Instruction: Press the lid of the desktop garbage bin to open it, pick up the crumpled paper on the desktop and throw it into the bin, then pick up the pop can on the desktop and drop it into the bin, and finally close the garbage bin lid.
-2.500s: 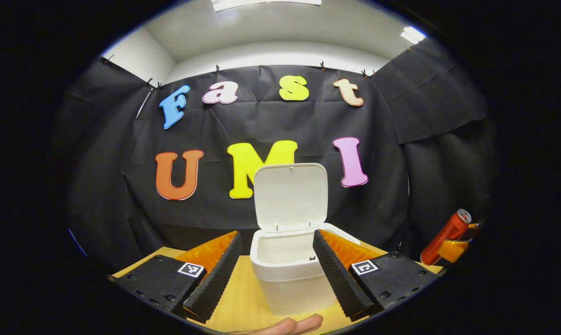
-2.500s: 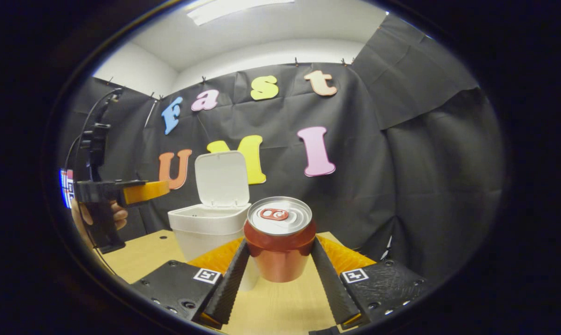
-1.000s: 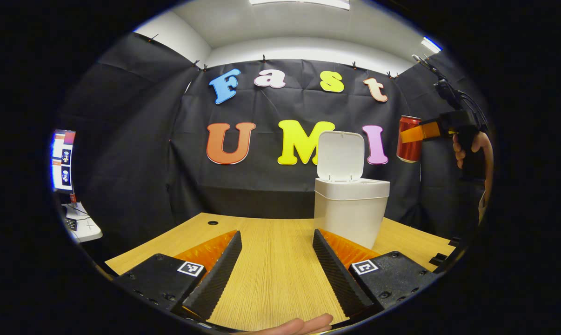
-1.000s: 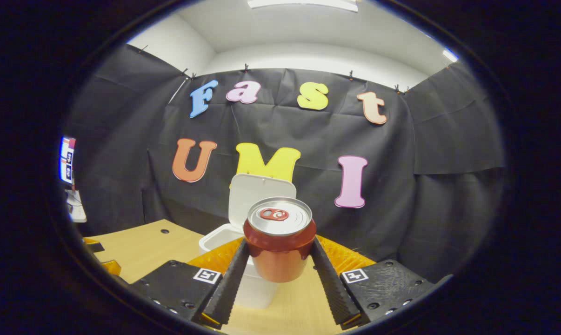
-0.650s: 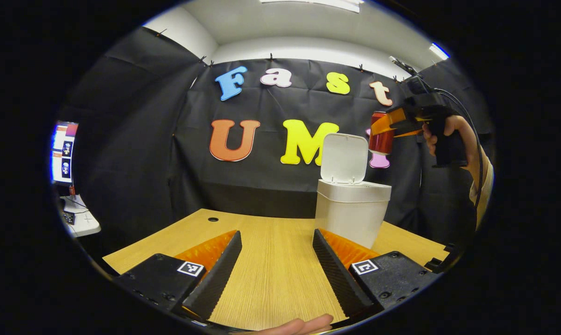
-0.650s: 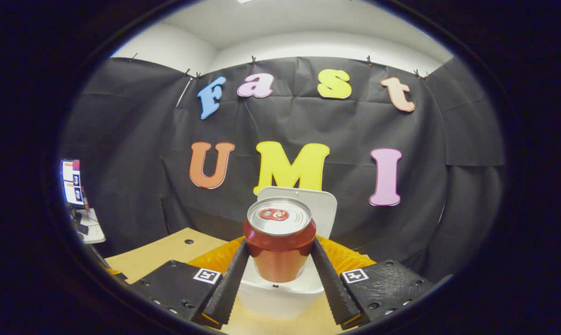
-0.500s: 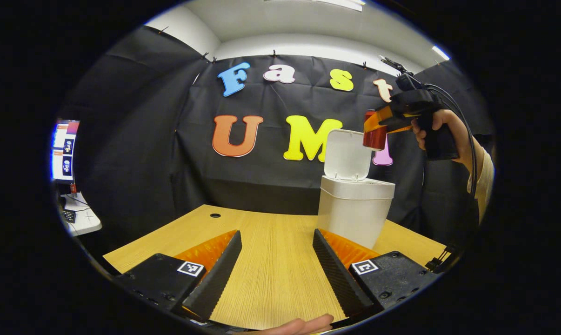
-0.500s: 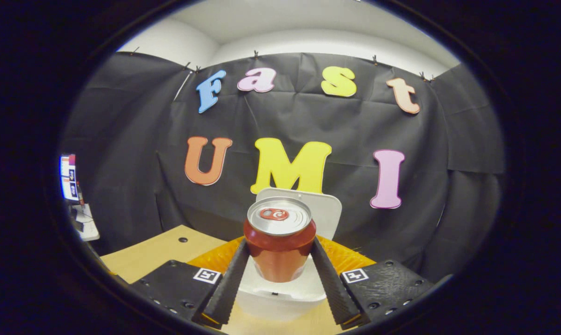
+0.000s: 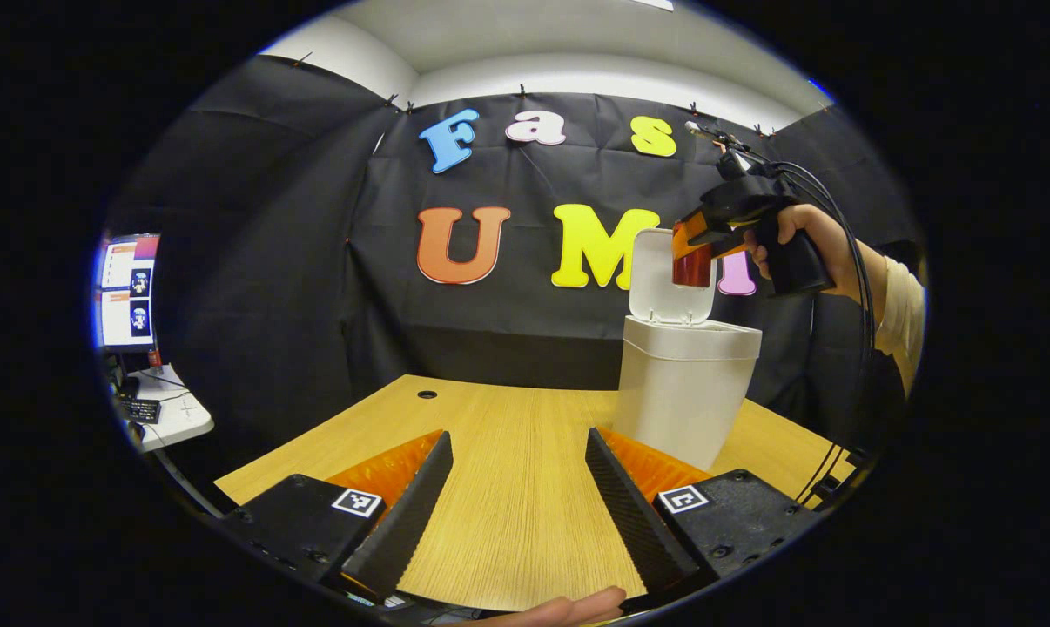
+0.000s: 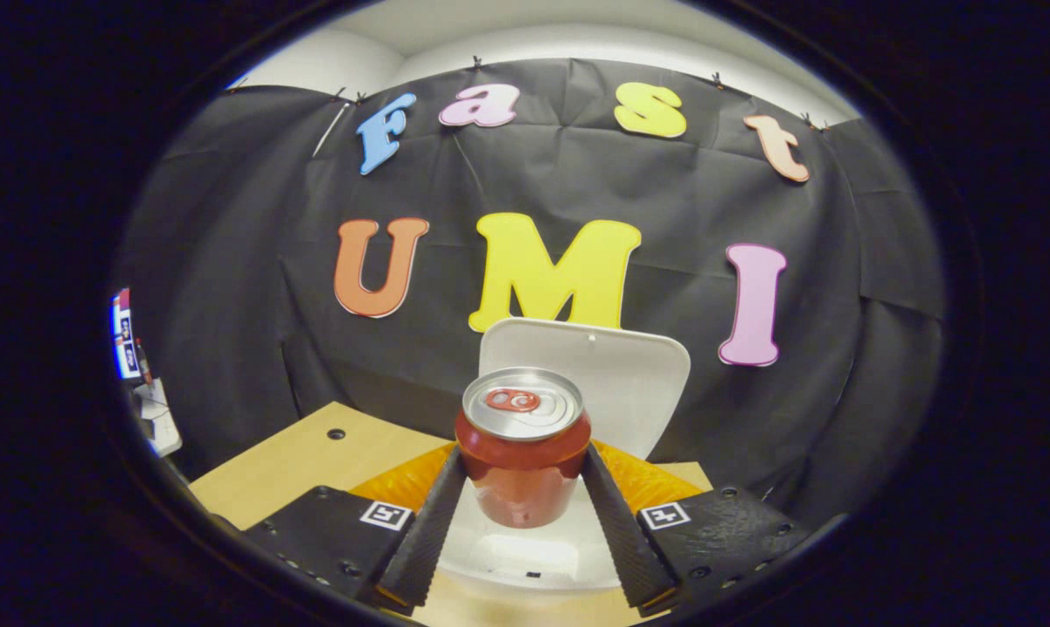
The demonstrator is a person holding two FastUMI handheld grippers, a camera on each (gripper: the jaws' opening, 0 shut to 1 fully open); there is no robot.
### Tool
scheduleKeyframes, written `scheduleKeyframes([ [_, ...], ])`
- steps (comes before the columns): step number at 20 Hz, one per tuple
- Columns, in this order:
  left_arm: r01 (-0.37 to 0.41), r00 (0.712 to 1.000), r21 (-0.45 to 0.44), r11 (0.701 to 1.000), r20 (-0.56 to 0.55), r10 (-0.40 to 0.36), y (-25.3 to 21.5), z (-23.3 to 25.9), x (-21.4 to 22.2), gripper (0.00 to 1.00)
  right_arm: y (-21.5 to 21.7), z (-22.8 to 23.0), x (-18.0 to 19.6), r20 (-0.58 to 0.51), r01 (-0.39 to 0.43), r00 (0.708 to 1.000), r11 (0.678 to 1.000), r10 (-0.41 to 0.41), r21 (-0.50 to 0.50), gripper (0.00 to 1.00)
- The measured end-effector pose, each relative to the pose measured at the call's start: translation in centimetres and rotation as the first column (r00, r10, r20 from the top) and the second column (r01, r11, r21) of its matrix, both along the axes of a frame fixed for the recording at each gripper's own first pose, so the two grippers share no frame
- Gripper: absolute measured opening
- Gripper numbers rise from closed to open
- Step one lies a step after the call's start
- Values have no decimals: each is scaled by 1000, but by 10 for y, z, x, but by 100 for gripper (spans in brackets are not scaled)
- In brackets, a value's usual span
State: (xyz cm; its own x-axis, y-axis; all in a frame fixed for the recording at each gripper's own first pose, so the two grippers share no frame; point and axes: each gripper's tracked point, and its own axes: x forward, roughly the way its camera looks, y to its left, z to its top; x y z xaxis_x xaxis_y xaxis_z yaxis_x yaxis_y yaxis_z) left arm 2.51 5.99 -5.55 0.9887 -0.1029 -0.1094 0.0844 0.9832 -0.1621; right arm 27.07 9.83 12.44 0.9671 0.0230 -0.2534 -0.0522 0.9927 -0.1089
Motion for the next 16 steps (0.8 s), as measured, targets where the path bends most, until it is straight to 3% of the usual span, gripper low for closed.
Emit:
scheduleKeyframes([
  [2, 3, 1000, -6, 1000, 4, -3, 1, 2, -1, 99, 2, 3, -1, -6, 0, 1000, 999, 0, 40, 82],
  [5, 22, 1000, -10, 1000, 12, -22, -5, 5, -4, 99, -1, 21, -2, 22, 8, 1000, 998, -9, 61, 94],
  [10, -73, 997, 23, 997, 27, 72, 20, 19, -20, 99, -9, 64, 10, 94, 2, 996, 992, -14, 128, 94],
  [13, -56, 998, 10, 998, 7, 56, 18, 19, -28, 99, -11, 86, 29, 140, -20, 990, 986, -3, 163, 94],
  [16, -58, 998, 11, 998, -4, 58, 23, 18, -30, 99, -24, 102, 62, 189, 17, 980, 979, -56, 201, 94],
])
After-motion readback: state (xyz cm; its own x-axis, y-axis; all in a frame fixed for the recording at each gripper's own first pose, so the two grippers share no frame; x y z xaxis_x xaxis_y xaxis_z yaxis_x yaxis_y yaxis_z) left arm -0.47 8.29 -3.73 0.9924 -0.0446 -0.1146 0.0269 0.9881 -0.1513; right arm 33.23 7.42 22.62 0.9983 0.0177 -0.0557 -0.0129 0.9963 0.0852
